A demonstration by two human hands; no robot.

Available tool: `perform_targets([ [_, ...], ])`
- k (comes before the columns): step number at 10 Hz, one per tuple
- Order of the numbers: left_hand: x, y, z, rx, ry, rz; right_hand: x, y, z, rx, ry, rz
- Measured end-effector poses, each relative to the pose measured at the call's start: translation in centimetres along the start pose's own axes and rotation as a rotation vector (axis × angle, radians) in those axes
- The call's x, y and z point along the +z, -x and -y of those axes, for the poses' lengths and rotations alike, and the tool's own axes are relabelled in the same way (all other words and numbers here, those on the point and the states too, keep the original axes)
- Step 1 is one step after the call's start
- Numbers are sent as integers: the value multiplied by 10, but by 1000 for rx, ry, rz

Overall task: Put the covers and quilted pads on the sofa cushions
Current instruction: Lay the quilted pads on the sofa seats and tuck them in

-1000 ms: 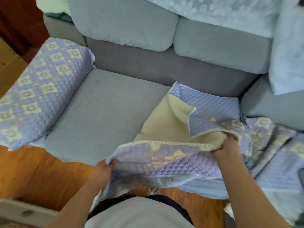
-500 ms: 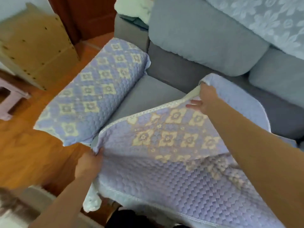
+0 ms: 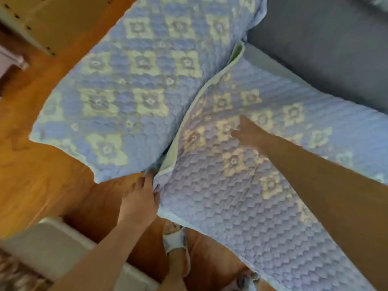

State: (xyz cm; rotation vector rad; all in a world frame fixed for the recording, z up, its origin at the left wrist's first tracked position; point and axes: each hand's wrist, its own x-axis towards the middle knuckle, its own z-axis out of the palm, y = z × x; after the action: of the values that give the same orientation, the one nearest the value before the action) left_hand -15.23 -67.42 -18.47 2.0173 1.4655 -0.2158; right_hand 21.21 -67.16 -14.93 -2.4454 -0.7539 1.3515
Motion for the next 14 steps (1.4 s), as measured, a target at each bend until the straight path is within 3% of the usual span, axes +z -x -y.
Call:
perform_targets([
  [1, 4, -6, -9, 276, -222, 26, 37, 27, -76, 21, 309, 121],
  [2, -4, -22, -20, 536, -675, 135, 51, 65, -134, 69, 456, 124],
  [3, -7, -40, -17, 445, -1002, 173, 44, 88, -171, 150, 487, 74],
  [4, -4, -36, -34, 215, -1111, 200, 28, 109, -205, 219, 383, 4],
  [5, 4, -16, -56, 50, -969, 197, 14, 143, -247, 300, 272, -122],
  [6, 34, 18, -84, 287, -726, 48, 9, 197, -305, 451, 148, -256],
  [7, 84, 78, -147, 607, -630, 183, 13, 263, -373, 685, -76, -325],
  [8, 145, 138, -212, 698, -601, 422, 18, 332, -454, 856, -227, -331],
  [9, 203, 188, -264, 804, -646, 539, 13, 381, -532, 987, -365, -406],
  [10, 260, 227, -302, 870, -659, 575, 0, 404, -624, 1059, -470, -425],
  [12, 344, 289, -367, 904, -714, 577, -51, 414, -752, 1042, -1054, -700],
  [13, 370, 314, -407, 944, -724, 505, -78, 393, -810, 1020, -1210, -771],
  [14, 390, 346, -447, 1231, -686, 428, -92, 391, -837, 1039, -704, -735],
])
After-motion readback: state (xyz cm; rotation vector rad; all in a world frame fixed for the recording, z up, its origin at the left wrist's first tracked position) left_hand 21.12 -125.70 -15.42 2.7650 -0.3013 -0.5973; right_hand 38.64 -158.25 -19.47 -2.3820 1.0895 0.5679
